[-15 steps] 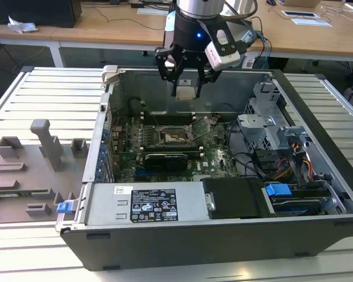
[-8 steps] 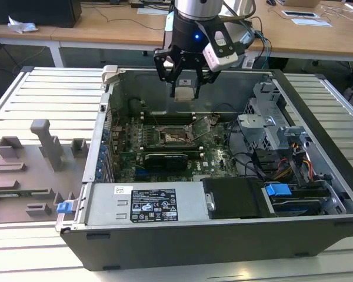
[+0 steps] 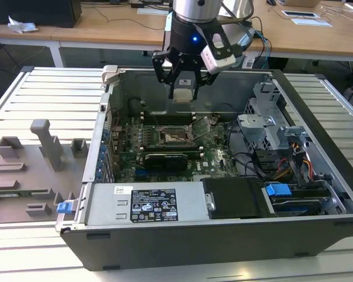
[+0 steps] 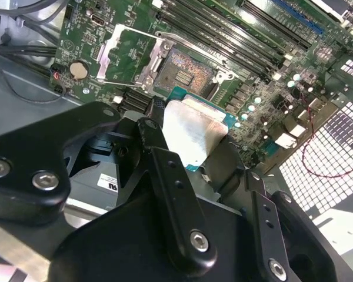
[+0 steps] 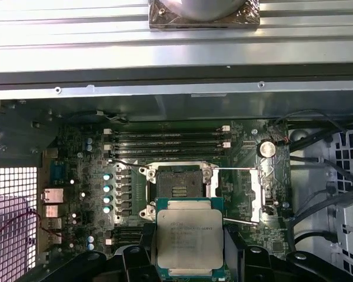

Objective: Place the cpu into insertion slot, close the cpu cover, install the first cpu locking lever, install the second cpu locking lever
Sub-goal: 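Place the cpu into insertion slot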

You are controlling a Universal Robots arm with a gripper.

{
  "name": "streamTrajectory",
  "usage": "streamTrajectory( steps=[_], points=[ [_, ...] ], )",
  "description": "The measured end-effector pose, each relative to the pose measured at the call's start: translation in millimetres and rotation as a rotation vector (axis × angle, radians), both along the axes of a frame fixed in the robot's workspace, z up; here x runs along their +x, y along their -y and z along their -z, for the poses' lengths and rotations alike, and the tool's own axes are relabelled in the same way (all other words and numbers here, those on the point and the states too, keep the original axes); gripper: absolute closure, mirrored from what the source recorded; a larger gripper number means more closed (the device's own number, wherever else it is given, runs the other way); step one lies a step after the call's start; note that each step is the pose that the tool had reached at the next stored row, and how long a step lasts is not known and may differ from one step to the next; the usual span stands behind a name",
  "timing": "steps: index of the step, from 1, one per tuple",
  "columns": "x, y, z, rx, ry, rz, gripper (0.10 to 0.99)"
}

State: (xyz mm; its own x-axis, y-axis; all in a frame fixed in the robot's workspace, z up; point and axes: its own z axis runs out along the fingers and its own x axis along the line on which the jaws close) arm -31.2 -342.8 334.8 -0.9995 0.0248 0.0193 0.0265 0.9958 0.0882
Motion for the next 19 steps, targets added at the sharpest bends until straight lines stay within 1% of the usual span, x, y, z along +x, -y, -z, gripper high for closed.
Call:
streamTrajectory(
  steps=[8, 11, 19],
  points=[
    [-2.4, 0.0, 4.6, 0.000, 0.0000, 0.000, 0.545],
    [-3.6, 0.0, 8.1, 0.000, 0.0001, 0.000, 0.545],
    [-6.4, 0.0, 13.7, 0.000, 0.0000, 0.000, 0.545]
  ],
)
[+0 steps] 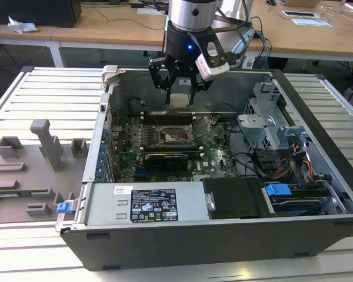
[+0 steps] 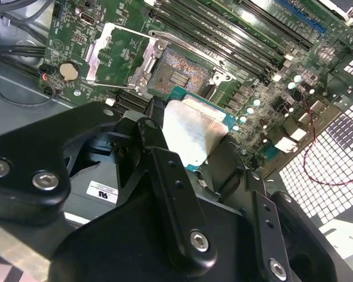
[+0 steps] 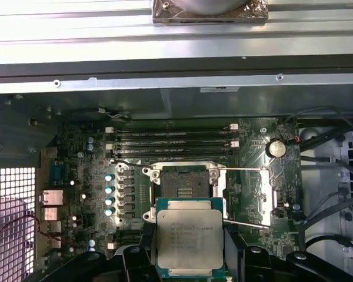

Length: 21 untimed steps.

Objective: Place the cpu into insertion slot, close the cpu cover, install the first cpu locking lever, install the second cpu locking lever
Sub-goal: 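Place the cpu into insertion slot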

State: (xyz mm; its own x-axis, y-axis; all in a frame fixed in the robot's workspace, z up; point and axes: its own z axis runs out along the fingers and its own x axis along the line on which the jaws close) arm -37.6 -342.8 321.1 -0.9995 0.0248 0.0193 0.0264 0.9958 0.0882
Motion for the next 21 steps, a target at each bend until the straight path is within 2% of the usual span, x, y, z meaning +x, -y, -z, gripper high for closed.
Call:
streamTrajectory(
  steps=[11, 18, 21],
  points=[
    [-4.0, 0.0, 6.7, 0.000, 0.0000, 0.000, 0.545],
    [-5.4, 0.0, 13.7, 0.000, 0.0000, 0.000, 0.545],
    [-6.1, -0.1, 19.4, 0.000, 0.0000, 0.000, 0.545]
  ],
)
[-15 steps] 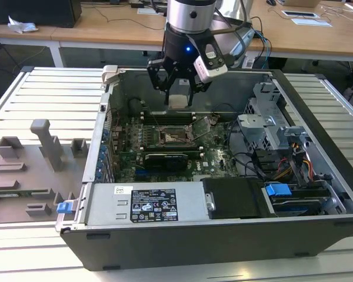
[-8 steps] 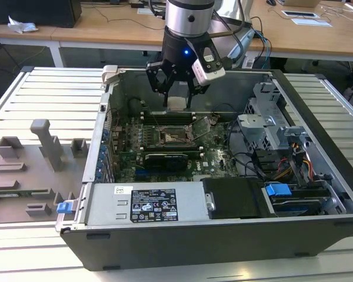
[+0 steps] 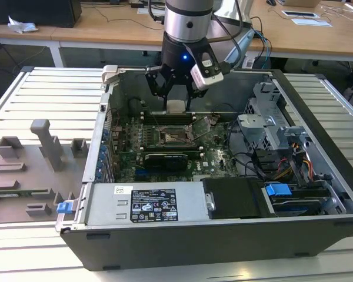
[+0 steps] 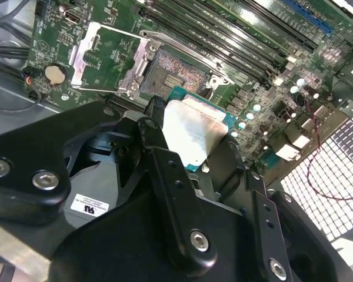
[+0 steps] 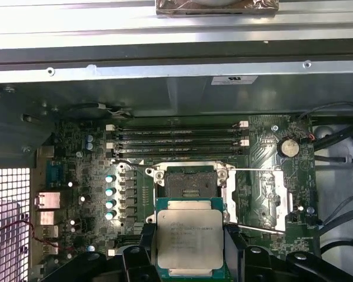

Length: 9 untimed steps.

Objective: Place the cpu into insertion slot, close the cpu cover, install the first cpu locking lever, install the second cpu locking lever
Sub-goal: 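Place the cpu into insertion slot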

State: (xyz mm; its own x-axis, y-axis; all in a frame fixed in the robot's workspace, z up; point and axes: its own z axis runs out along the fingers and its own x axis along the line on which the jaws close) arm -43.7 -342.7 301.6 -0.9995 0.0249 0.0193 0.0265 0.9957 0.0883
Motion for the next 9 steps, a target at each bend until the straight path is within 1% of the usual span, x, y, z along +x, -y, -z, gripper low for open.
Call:
streamTrajectory(
  steps=[2, 7, 9],
  points=[
    [-0.1, -0.9, 5.3, 0.000, 0.0000, 0.000, 0.545],
    [-0.1, -3.4, 13.0, -0.003, -0.0001, 0.000, 0.545],
    [-0.1, -8.1, 15.2, -0.010, 0.0000, 0.000, 0.545]
  ],
)
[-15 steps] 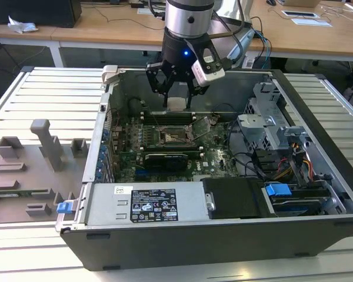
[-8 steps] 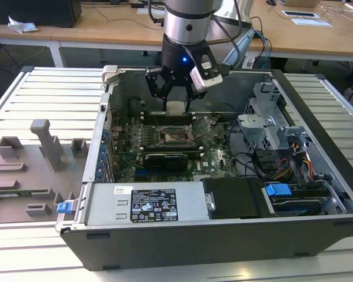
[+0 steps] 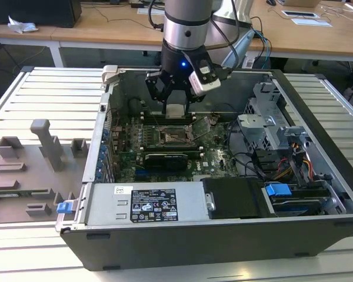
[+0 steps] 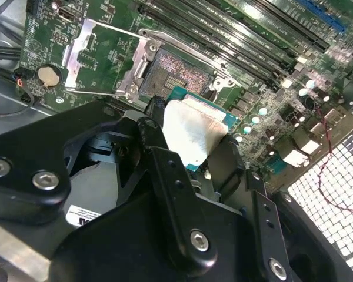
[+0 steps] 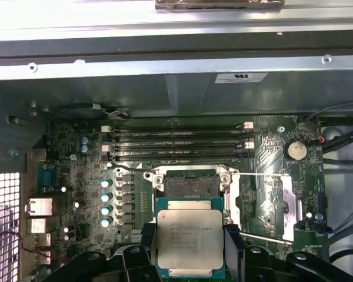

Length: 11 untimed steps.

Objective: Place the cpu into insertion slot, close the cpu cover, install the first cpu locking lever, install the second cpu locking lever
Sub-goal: 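Place the cpu into insertion slot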

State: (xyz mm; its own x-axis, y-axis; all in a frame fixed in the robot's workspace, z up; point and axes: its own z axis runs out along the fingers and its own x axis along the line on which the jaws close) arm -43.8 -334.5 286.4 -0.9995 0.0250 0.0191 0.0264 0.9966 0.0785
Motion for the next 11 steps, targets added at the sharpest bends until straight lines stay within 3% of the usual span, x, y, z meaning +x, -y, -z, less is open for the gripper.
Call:
streamTrajectory(
  steps=[5, 11],
  points=[
    [0.0, -12.2, 4.1, -0.014, 0.0000, 0.000, 0.545],
    [0.0, -15.3, 11.5, -0.016, 0.0000, 0.000, 0.545]
  ],
)
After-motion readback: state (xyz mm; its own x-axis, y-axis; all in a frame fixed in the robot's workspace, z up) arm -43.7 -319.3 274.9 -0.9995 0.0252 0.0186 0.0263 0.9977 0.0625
